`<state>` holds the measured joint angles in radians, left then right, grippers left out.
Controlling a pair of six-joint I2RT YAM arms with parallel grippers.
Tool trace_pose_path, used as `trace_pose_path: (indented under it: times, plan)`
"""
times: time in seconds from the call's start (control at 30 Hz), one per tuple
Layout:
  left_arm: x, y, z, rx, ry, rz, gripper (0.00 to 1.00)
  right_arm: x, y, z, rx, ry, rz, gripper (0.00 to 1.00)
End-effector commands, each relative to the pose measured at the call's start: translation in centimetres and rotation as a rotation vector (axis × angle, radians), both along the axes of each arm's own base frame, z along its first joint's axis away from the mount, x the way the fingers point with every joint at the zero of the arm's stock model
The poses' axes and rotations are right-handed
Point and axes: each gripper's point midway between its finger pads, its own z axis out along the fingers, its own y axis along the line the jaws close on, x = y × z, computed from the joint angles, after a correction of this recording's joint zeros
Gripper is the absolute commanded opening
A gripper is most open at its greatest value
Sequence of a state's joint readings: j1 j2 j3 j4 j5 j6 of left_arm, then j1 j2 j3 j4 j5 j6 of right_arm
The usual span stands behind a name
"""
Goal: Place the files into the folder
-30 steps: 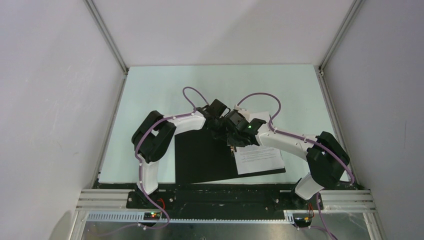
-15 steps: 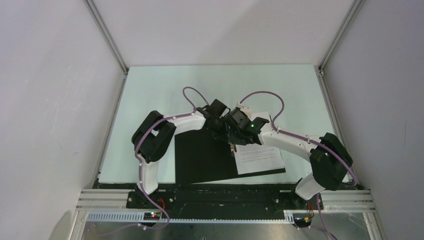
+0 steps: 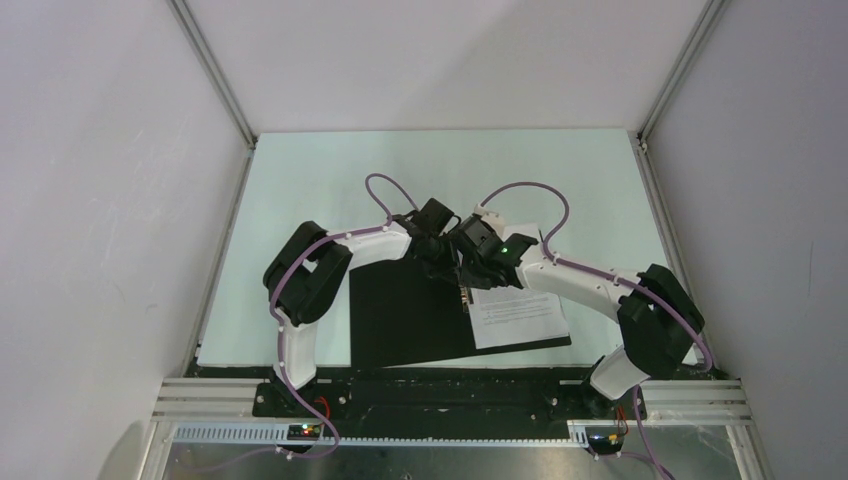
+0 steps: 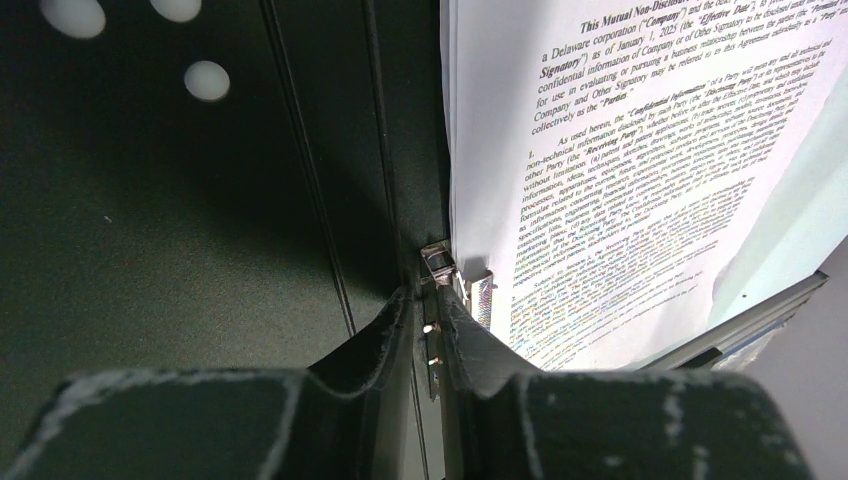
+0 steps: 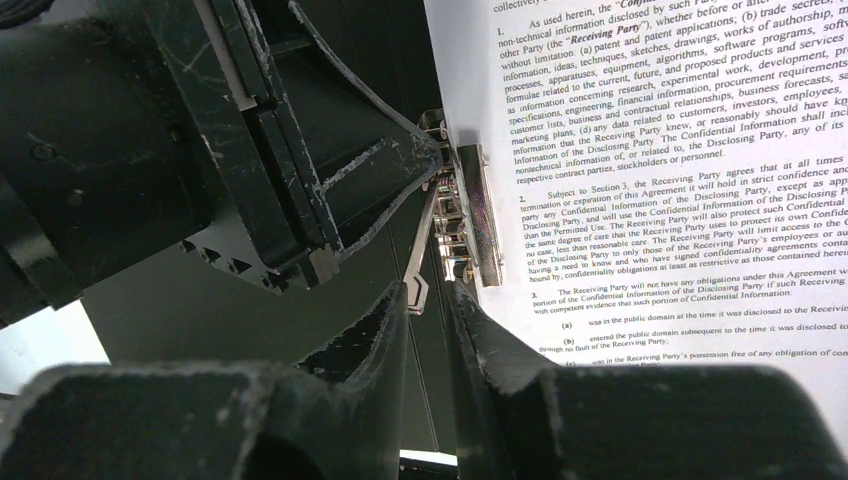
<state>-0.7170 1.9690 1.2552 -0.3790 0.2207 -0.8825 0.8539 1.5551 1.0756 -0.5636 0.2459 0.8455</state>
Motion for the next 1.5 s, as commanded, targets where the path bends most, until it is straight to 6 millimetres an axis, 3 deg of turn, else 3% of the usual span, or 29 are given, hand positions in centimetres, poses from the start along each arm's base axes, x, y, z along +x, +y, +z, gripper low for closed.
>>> trace_pose_path:
  times: [0.0, 0.7, 1.47]
  plan:
    - [-0.9, 1.3, -1.3, 0.065, 0.019, 0.005, 0.19, 0.9, 0.9, 0.9, 0.028, -0.021, -0.018, 0.24]
    - [-1.0, 1.6, -1.7, 0.070, 0.030, 0.010, 0.19, -1.0, 1.3, -0.7, -0.023, 0.021, 0.028, 0.21]
    - [-1.1, 1.8, -2.3, 0.080, 0.045, 0.020, 0.19, -4.5, -2.7, -5.8, -0.107, 0.113, 0.007, 0.08]
